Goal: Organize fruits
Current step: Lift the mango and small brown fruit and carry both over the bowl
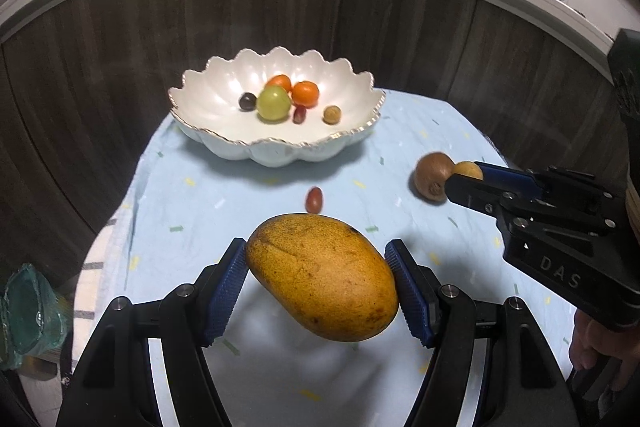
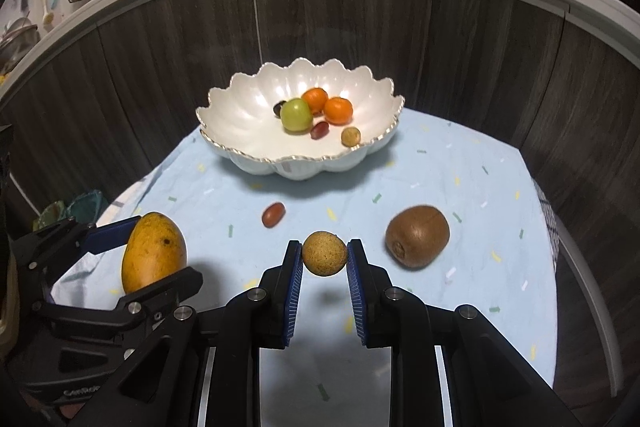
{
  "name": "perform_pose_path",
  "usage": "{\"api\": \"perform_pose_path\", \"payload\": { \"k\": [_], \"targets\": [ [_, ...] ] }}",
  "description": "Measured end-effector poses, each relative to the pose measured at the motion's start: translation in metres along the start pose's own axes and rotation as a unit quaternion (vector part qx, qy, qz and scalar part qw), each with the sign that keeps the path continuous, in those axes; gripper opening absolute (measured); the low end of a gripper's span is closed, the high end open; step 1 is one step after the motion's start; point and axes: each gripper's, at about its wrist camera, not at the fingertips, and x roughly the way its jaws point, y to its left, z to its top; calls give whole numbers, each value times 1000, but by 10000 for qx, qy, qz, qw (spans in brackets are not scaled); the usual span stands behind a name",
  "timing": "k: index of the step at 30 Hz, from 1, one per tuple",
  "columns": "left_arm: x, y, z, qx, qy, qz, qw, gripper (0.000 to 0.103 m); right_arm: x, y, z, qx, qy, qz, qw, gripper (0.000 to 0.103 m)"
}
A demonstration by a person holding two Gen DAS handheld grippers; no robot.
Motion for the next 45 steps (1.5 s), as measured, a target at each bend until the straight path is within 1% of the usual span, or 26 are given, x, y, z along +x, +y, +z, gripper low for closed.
{"api": "perform_pose_path", "payload": {
  "k": [7,15,22,31,45],
  "targets": [
    [-1,15,17,-80,-99,98,9999,69,-3,7,17,-39,-142,-15,9999,24],
    [3,31,46,-176,-264,191,9993,69,-1,11,42,-30,-295,-36,9996,24],
    [12,42,67,-220,-300,229,9990,69,9,8,67,56,-396,-76,9992,24],
    [22,56,95,-225,-427,302,9984,69,20,8,89,108,-479,-86,9988,24],
    [52,78,122,-242,-364,363,9984,69,51,10,112,113,-392,-109,9991,24]
  ]
}}
